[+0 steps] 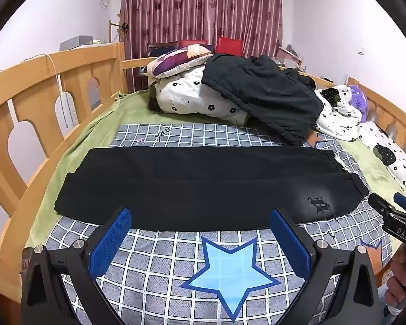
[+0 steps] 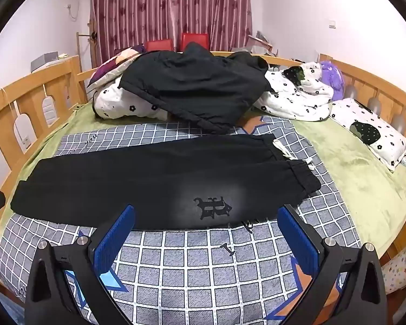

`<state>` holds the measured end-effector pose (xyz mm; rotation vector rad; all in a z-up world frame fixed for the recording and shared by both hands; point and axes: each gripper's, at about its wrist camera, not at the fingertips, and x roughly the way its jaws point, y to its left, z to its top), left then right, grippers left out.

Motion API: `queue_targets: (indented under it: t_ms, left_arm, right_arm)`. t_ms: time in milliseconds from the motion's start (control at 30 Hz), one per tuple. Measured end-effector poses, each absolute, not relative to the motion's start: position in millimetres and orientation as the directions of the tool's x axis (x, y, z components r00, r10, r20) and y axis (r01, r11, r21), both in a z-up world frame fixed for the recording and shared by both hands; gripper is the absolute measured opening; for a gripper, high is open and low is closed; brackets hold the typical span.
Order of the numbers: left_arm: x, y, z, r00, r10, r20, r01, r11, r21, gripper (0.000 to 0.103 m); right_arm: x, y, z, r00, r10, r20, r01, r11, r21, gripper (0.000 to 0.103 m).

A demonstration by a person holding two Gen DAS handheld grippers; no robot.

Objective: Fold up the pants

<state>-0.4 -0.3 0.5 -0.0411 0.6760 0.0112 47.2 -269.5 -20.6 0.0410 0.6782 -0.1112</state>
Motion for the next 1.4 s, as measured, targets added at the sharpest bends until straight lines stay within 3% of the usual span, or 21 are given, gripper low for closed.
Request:
queue_targets:
  t_ms: [467,1400]
  left_arm:
    - [-4,-3,-10,0.792,0.072,-0.606,-0.062,0.997,0.038,0.103]
    - [-6,-1,-10,0.789,0.073,-0.610,-0.059,0.997,0.043,0.103]
  right_arm:
    - [42,-263,-24,0.777,-0.086,-0.624,0.089,0.996,-0.025,0.103]
    - [39,-265,-22,0.783,-0.090,-0.615,0.094,0.995,-0.026,0.103]
